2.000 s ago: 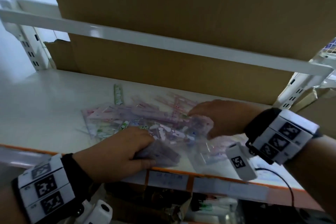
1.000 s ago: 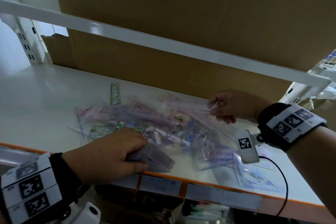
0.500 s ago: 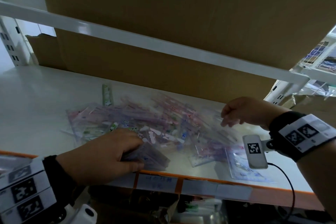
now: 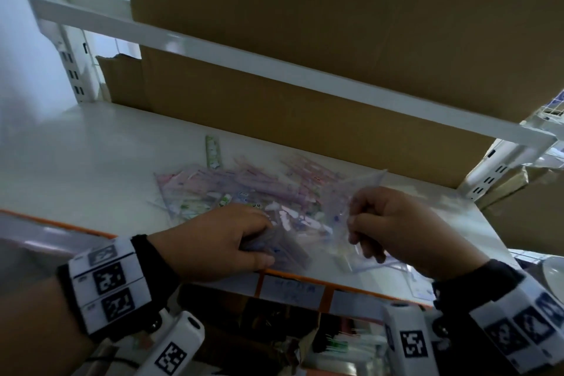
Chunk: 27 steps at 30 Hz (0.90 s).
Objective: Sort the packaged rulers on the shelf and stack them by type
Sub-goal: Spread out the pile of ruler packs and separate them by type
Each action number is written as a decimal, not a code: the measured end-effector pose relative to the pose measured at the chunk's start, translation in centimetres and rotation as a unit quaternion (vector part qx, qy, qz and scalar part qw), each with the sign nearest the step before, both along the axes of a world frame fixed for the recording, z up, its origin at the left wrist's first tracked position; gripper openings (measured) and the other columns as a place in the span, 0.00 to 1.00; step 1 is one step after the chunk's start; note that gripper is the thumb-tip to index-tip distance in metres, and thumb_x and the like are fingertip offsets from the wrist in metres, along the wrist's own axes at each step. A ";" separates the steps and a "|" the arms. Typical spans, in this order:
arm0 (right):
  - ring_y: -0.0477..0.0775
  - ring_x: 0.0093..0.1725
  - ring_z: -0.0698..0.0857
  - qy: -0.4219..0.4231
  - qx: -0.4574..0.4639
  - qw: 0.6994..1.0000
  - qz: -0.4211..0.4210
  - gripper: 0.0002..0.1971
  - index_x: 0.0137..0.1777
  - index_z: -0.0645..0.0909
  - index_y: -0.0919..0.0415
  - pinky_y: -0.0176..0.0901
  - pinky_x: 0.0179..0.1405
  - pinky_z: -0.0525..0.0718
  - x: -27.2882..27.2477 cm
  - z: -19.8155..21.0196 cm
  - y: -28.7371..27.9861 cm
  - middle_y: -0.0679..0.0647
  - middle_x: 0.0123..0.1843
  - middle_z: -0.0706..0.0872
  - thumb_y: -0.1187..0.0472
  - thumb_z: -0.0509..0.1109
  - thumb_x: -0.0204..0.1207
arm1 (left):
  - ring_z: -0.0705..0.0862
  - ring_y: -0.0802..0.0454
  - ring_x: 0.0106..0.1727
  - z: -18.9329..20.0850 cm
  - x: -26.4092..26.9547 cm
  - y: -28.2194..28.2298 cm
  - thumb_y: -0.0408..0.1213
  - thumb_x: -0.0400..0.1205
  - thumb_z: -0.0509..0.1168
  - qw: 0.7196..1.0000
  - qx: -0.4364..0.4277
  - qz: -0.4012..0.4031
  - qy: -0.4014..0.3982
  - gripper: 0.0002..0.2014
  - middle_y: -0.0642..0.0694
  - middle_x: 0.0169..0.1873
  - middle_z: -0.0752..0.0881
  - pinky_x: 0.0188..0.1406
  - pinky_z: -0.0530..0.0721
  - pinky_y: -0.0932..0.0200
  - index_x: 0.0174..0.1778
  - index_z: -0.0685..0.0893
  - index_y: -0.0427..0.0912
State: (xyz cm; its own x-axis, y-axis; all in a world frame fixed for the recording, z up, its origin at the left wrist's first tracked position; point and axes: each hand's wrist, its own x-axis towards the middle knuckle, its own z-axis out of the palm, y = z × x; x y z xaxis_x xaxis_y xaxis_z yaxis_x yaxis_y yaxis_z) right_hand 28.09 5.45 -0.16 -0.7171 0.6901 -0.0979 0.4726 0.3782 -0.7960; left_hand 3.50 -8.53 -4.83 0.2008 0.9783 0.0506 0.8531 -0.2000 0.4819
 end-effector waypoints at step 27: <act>0.46 0.39 0.84 0.062 0.180 0.980 0.062 0.03 0.42 0.89 0.43 0.46 0.41 0.82 -2.8 -2.8 -2.9 0.43 0.39 0.85 0.53 0.76 0.76 | 0.78 0.58 0.48 -0.9 -0.4 0.0 0.57 0.78 0.69 1.000 0.022 0.007 -0.014 0.17 0.53 0.46 0.79 0.49 0.78 0.52 0.49 0.83 0.46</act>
State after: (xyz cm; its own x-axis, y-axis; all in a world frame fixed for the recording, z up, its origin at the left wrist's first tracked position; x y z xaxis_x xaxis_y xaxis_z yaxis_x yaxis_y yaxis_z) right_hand 25.28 2.57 -2.97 -0.7887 0.5704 0.2291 0.3137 0.6940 -0.6481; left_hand 3.15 -8.53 -5.69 0.1850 0.9778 0.0985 0.8428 -0.2094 0.4959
